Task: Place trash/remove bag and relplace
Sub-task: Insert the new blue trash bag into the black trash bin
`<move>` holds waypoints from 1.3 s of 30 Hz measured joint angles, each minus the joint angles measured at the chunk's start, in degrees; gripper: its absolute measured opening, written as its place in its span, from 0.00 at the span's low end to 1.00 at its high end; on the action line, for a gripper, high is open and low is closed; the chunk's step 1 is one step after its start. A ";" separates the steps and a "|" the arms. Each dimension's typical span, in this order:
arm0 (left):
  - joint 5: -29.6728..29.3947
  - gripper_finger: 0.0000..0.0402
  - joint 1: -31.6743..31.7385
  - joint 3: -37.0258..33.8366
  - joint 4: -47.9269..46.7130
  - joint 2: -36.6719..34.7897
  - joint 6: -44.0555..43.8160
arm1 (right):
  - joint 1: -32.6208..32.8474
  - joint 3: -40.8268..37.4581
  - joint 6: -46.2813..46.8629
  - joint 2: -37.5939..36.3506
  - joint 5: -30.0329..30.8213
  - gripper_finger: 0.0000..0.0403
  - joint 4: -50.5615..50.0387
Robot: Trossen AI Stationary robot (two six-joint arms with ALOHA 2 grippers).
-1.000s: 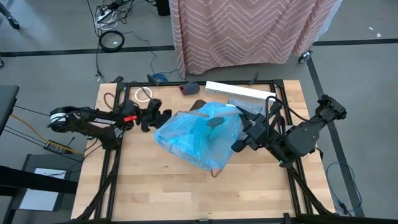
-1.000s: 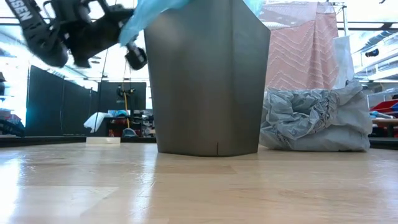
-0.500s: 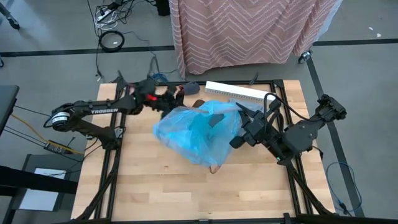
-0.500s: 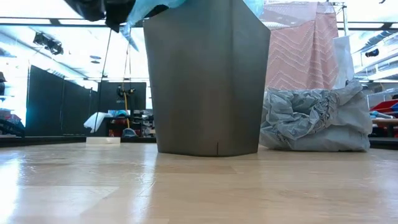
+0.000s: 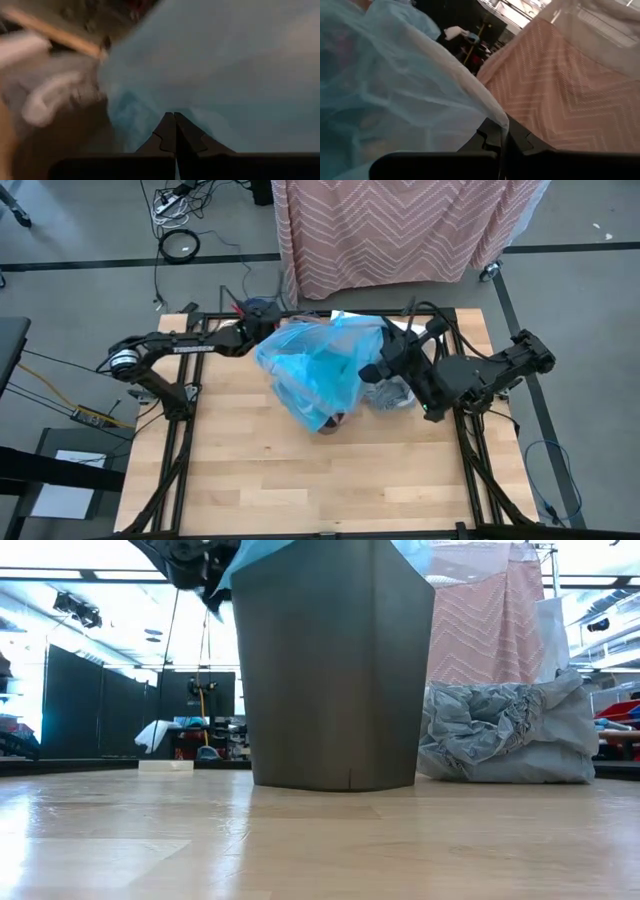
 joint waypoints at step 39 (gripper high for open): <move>-13.13 0.00 -9.51 2.64 -36.76 -20.93 19.94 | -2.69 0.02 -7.12 -1.60 0.07 0.00 2.79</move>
